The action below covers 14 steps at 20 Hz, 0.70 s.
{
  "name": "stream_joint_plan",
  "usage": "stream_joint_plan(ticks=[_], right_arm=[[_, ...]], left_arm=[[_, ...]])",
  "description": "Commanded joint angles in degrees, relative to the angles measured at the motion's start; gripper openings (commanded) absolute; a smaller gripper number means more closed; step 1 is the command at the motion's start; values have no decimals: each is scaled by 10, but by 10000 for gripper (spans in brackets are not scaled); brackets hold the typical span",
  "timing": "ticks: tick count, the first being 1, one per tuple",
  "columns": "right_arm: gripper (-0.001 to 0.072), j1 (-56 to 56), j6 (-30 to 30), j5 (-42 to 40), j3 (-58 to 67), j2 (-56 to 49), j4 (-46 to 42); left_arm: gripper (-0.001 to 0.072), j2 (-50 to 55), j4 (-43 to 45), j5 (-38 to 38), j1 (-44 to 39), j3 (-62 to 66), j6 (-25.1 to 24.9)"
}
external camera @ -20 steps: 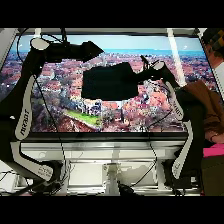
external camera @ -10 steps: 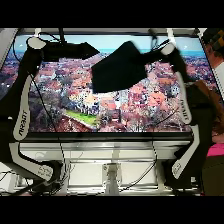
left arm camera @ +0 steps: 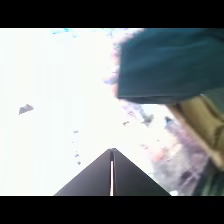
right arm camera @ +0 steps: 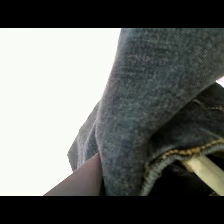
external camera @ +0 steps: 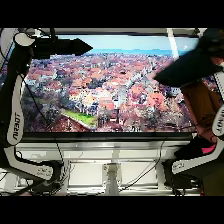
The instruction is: Fold the clothes and pants, and hang the long-sleeved shirts on hangers.
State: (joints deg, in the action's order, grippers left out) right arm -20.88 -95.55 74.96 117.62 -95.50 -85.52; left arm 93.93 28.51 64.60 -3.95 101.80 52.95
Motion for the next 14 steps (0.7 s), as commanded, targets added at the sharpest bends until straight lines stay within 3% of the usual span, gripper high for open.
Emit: stream_joint_plan(ticks=[1,5,7,8,9,10,11,14], right_arm=[[34,-92,-23,119,-20,50,-111],[35,-150,-38,276,-40,58,-158],[38,-171,-27,306,-67,60,-156],[124,-178,-25,306,-78,60,-157],[318,-182,-24,305,-86,60,-156],[578,-182,-20,305,-91,60,-157],[709,-182,-7,302,-91,59,-156],[710,-182,3,294,-91,59,-166]], left_arm=[[34,-19,88,9,4,0,-4],[34,-25,146,44,4,0,-2],[33,-25,183,54,4,0,39],[34,-25,210,54,4,0,72],[34,-25,232,54,4,0,96],[34,-25,247,56,4,0,111],[34,-25,247,58,4,0,112],[35,-25,246,58,4,0,112]])
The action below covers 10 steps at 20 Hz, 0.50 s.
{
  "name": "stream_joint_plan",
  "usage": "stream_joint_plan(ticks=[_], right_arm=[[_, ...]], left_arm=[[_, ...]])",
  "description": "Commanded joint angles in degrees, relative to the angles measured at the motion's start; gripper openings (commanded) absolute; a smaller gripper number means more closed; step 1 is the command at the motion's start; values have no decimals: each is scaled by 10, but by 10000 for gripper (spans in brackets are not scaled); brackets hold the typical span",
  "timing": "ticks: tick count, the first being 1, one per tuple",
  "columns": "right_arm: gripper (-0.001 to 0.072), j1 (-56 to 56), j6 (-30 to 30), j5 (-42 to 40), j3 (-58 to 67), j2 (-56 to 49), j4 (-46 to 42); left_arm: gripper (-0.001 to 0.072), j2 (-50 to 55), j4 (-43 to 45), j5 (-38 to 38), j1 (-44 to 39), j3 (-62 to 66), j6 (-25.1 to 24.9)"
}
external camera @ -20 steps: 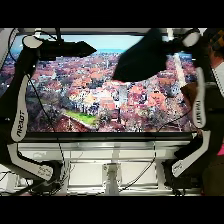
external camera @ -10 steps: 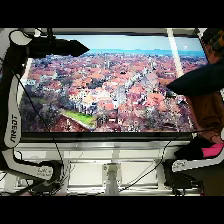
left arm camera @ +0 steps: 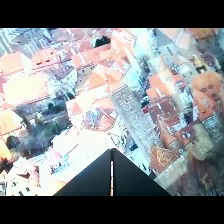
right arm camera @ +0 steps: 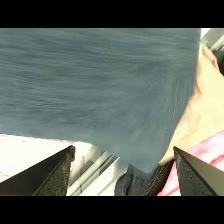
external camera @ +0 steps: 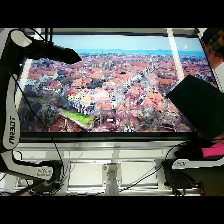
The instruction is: Fold the clothes and pants, and hang the long-sleeved shirts on hangers.
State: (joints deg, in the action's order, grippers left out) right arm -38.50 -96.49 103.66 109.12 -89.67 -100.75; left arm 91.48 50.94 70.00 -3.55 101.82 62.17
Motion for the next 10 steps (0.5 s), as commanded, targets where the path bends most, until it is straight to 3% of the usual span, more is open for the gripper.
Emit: stream_joint_plan(ticks=[1,4,9,10], right_arm=[[709,-5,13,3,-5,0,-17],[702,-5,12,-29,-5,3,-8],[680,-4,16,-203,70,23,77],[638,-4,16,-231,92,28,105]], left_arm=[[35,0,22,4,0,0,20],[35,0,22,3,0,0,20],[35,0,22,3,0,0,20],[35,0,22,3,0,0,20]])
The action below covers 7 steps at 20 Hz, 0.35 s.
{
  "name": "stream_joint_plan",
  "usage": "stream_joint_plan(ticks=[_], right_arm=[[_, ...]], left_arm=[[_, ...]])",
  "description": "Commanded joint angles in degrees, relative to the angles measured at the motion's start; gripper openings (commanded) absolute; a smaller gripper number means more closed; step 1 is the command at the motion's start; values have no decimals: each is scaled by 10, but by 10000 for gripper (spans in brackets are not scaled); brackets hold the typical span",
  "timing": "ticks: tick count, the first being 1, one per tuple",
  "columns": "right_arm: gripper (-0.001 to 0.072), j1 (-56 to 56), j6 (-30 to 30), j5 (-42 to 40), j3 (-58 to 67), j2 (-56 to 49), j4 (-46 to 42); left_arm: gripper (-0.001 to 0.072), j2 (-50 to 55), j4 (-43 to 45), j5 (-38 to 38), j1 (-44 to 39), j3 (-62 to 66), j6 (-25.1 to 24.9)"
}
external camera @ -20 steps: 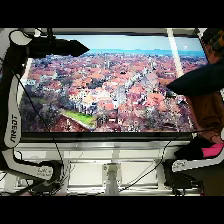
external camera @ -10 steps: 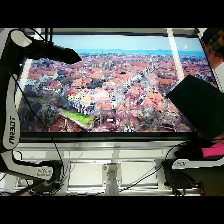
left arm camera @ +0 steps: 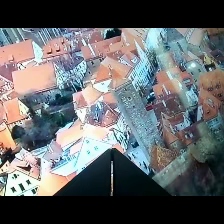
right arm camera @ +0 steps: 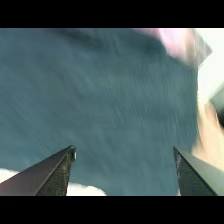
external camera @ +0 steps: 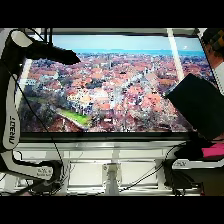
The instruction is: Fold the clothes and pants, and hang the long-sleeved shirts on hangers.
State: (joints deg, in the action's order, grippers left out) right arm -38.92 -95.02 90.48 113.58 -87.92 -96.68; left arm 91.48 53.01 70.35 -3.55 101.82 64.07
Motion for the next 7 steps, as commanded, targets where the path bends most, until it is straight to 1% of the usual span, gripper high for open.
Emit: stream_joint_plan(ticks=[1,4,5,7], right_arm=[[497,0,1,-134,56,22,94],[118,0,2,-237,51,66,159],[72,0,2,-272,47,83,178],[72,0,2,-326,46,107,222]], left_arm=[[35,0,1,0,0,0,1],[35,0,1,0,0,0,1],[35,0,1,0,0,0,1],[35,0,1,0,0,0,1]])
